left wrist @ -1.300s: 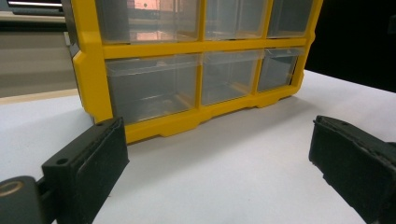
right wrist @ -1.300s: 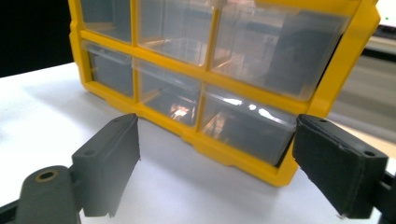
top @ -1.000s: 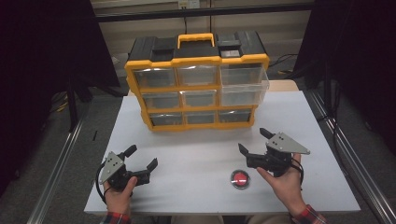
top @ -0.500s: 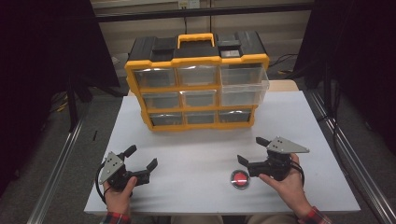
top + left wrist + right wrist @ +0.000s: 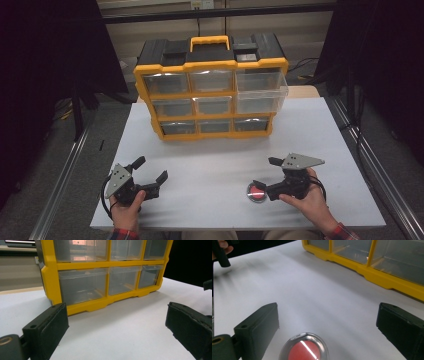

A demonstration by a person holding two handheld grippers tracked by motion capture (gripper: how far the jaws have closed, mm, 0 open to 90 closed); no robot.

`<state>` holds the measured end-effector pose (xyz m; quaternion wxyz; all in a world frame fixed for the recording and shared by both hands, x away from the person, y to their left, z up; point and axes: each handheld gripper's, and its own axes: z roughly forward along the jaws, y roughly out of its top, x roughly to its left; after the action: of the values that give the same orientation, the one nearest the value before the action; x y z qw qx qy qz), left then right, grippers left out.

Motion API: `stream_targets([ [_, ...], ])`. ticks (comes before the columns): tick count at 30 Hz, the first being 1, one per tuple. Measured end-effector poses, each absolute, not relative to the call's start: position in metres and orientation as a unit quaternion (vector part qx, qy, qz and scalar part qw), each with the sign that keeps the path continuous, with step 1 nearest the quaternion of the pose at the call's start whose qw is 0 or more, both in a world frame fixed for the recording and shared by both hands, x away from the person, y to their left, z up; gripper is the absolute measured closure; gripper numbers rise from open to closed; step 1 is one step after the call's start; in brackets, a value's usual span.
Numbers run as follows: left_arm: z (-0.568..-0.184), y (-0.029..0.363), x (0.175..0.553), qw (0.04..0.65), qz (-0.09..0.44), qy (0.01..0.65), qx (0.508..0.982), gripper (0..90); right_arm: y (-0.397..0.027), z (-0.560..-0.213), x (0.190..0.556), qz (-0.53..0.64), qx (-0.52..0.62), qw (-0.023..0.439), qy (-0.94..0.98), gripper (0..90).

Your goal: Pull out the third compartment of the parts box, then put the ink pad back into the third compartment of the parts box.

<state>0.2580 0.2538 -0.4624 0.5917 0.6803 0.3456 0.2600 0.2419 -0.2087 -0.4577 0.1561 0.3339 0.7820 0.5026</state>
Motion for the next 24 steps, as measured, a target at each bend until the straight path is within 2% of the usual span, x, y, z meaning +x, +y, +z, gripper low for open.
stream_targets([
  [17,-0.4623,0.2519,0.2571,0.590,0.254,0.338,0.688,4.4,-0.2113,-0.4649,0.2371,0.490,0.327,0.137,0.796,2.6],
  [24,-0.4629,0.2526,0.2579,0.589,0.256,0.341,0.686,4.4,-0.2089,-0.4667,0.2371,0.484,0.319,0.129,0.805,4.9],
])
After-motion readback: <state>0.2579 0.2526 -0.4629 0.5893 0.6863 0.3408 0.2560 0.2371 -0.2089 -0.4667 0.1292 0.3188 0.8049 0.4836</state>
